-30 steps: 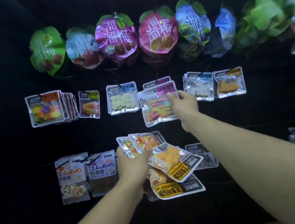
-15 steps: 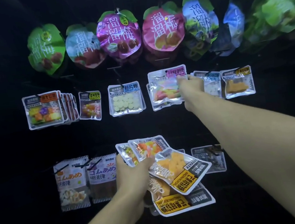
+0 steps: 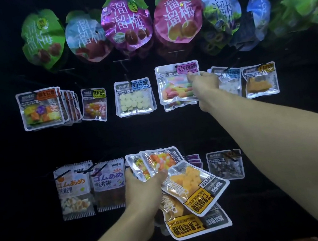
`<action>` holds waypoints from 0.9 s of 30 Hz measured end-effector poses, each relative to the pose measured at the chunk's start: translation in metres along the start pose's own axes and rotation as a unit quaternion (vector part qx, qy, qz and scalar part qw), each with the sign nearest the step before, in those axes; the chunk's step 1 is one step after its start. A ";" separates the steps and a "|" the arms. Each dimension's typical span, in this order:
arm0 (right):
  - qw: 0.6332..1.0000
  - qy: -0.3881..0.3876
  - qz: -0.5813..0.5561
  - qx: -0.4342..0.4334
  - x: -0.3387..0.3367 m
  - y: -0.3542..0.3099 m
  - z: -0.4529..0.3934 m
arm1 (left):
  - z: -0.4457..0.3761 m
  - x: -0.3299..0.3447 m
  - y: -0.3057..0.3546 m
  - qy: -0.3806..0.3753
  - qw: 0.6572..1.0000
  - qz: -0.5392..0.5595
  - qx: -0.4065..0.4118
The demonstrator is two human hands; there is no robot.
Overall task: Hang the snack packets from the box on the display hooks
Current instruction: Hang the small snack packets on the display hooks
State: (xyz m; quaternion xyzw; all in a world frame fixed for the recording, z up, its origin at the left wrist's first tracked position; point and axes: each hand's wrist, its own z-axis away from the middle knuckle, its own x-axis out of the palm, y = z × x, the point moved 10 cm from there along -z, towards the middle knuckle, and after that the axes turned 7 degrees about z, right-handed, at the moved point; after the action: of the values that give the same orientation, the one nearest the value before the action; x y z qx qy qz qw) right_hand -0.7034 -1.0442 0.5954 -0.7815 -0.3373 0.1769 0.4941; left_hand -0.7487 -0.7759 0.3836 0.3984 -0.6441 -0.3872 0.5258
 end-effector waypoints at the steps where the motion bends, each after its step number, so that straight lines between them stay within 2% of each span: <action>1: 1.000 -0.001 0.001 -0.001 0.001 0.002 0.000 | -0.001 -0.001 -0.002 0.002 1.000 -0.003 -0.004; 11: 0.999 0.028 0.040 0.022 0.001 0.005 -0.005 | -0.002 -0.003 -0.008 0.004 1.000 0.016 -0.006; 14: 0.998 0.011 0.055 0.036 0.010 0.009 -0.008 | 0.000 -0.007 -0.009 0.004 1.000 0.007 0.006; 15: 0.997 0.032 0.066 0.037 0.006 0.010 -0.006 | 0.001 -0.009 -0.010 0.003 1.000 0.002 0.008; 17: 0.992 0.081 0.098 0.019 -0.002 0.008 -0.002 | 0.005 -0.015 -0.011 0.005 1.000 -0.002 0.009; 21: 0.965 0.116 0.226 -0.073 -0.015 0.005 0.015 | 0.014 -0.027 -0.017 0.011 1.000 -0.003 0.008; 24: 0.970 0.050 0.204 -0.122 -0.017 0.029 0.053 | 0.023 -0.036 -0.025 0.013 1.000 -0.001 0.010; 27: 0.972 -0.128 0.176 -0.092 -0.004 0.082 0.120 | 0.035 -0.048 -0.041 0.030 1.000 -0.004 0.001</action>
State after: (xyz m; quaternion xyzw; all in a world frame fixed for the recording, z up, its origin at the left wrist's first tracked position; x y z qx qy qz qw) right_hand -0.7508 -0.9923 0.4677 -0.8417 -0.2693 0.3277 0.3341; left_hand -0.7724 -0.7446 0.3233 0.4128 -0.6268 -0.3761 0.5433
